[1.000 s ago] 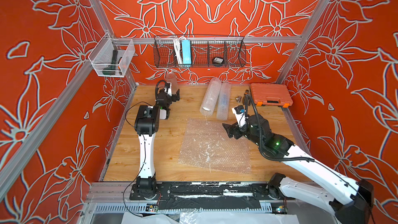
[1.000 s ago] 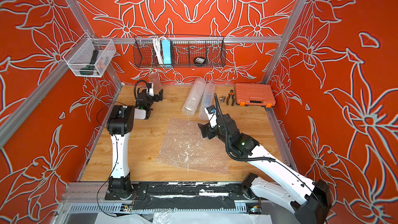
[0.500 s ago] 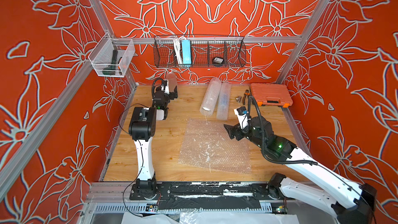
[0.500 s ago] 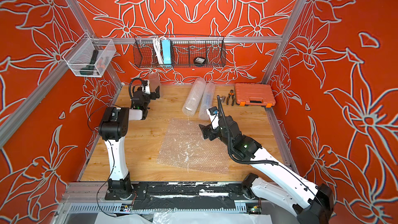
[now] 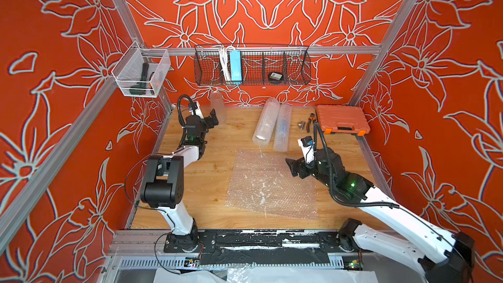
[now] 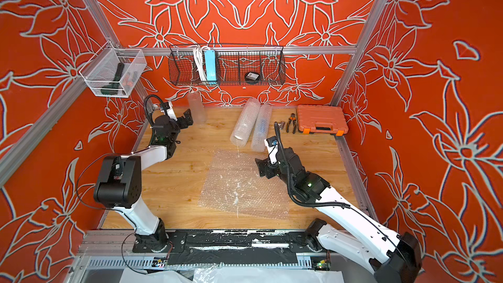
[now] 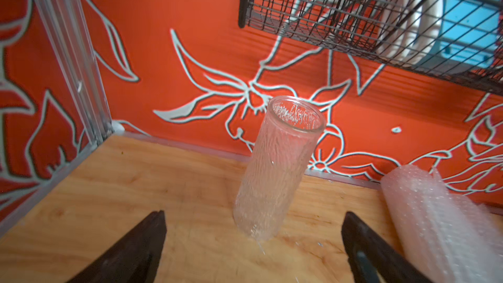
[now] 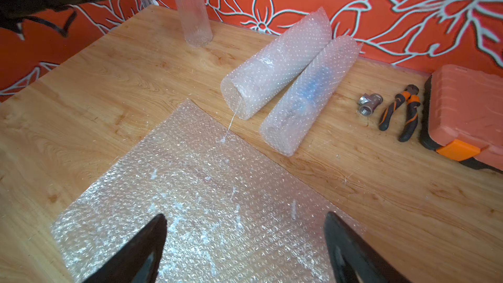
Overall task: Unwrap the vase from the bubble wrap
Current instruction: Place the vase at the center of the board.
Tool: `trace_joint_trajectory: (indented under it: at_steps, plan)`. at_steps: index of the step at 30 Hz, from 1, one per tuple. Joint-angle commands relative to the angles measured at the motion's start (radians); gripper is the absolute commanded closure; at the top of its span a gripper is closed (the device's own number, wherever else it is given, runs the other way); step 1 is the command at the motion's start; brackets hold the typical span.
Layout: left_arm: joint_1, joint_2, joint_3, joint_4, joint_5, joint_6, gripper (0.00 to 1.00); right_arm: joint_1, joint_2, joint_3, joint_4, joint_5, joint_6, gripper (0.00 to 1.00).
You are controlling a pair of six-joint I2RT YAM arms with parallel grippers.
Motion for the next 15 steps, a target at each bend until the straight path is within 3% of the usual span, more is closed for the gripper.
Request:
trace_joint_trajectory:
  at_steps: [1, 4, 9, 15]
  plan:
    - [-0.009, -0.060, -0.012, -0.300, 0.125, -0.183, 0.02, -0.022, 0.030, -0.024, -0.033, -0.019, 0.048, 0.10]
    - [-0.068, -0.096, -0.037, -0.453, 0.192, -0.210, 0.03, -0.039, 0.065, -0.042, -0.026, -0.072, 0.074, 0.10]
    - [-0.213, -0.197, -0.147, -0.569, 0.128, -0.203, 0.04, -0.047, 0.123, -0.071, -0.029, -0.190, 0.111, 0.12]
    - [-0.268, -0.328, -0.258, -0.633, 0.153, -0.224, 0.04, -0.047, 0.222, -0.163, 0.068, -0.389, 0.219, 0.18]
